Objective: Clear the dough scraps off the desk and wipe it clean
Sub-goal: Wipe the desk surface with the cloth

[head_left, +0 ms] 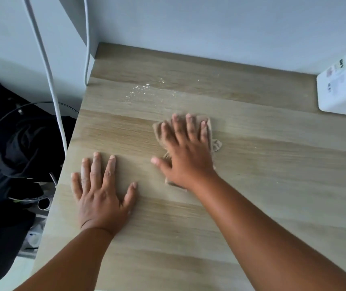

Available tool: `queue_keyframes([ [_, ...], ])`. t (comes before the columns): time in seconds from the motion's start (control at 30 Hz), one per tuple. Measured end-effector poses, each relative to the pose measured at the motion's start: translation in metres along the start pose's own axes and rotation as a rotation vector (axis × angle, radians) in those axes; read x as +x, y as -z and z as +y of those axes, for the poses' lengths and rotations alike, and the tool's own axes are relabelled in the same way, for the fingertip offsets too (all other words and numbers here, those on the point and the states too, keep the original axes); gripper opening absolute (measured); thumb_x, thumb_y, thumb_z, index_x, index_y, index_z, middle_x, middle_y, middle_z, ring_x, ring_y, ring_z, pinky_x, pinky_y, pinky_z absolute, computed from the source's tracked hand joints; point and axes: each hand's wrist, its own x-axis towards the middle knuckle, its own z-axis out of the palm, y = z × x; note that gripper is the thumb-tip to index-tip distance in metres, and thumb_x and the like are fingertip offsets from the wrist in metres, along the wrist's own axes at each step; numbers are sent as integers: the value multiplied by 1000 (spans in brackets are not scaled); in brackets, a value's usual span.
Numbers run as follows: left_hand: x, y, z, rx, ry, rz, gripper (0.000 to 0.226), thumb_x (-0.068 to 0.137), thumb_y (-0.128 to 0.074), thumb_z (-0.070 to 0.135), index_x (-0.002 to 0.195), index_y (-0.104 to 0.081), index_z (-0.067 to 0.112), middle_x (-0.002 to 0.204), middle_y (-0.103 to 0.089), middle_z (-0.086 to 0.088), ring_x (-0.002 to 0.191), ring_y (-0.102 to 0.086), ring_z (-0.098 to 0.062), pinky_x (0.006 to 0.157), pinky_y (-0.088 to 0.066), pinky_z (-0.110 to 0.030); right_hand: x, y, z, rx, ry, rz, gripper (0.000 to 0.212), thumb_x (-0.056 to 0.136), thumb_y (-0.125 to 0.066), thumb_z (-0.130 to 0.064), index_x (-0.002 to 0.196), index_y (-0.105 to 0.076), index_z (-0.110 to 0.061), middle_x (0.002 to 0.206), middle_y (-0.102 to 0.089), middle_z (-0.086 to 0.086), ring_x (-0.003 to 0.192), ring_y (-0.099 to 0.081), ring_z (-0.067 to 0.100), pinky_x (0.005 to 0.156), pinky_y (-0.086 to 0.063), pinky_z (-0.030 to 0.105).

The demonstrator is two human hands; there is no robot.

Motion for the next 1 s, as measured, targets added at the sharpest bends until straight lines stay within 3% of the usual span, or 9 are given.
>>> queue_keyframes([
  [0.13, 0, -1, -1, -2, 0, 6, 87, 88, -39, 71, 162, -26, 26, 173, -9, -7, 160, 2, -27, 127, -4, -57, -60, -17, -1, -11, 223, 54, 78, 94, -46, -66, 160, -33, -26, 172, -17, 6, 159, -7, 37, 122, -13, 66],
  [0.3, 0, 0, -2, 5, -4, -8, 87, 89, -39, 70, 162, -25, 26, 173, -9, -7, 160, 2, -28, 127, -4, -58, -89, -18, 44, -37, 210, 89, 69, 97, -48, -58, 159, -37, -28, 171, -23, -1, 159, -13, 29, 121, -17, 67],
  [0.43, 0, -2, -3, 1, -11, 2, 86, 89, -40, 70, 162, -25, 26, 173, -8, -7, 160, 2, -28, 127, -4, -59, -61, -9, 76, -71, -16, 71, 66, 96, -45, -56, 155, -44, -28, 169, -27, 4, 158, -17, 37, 122, -12, 68],
  [0.57, -1, -3, -3, -6, -16, 9, 87, 89, -39, 70, 162, -27, 25, 173, -9, -8, 160, 2, -28, 127, -4, -59, 4, 5, 87, -38, -371, 47, 69, 98, -33, -59, 160, -30, -29, 171, -20, 3, 158, -10, 37, 123, -6, 68],
  [0.67, -1, -2, -2, -4, -13, 6, 87, 89, -39, 70, 162, -27, 25, 173, -9, -8, 160, 3, -28, 127, -5, -59, 54, 12, 76, 23, -496, 51, 71, 97, -27, -58, 161, -26, -28, 172, -15, 2, 159, -4, 36, 123, -2, 68],
  [0.87, -1, -4, -3, 3, -14, 21, 86, 89, -40, 69, 162, -27, 25, 173, -11, -8, 160, 0, -28, 126, -7, -60, 80, 16, 58, 52, -401, 37, 70, 96, -27, -52, 162, -26, -28, 173, -12, 2, 159, -2, 35, 124, 2, 64],
  [1.0, 0, -5, -3, 21, -7, 20, 86, 89, -40, 70, 162, -26, 26, 173, -9, -7, 160, 1, -28, 126, -7, -59, 51, 13, 55, 21, -170, 30, 68, 98, -32, -52, 161, -29, -28, 173, -15, 1, 160, -5, 33, 126, -3, 61],
])
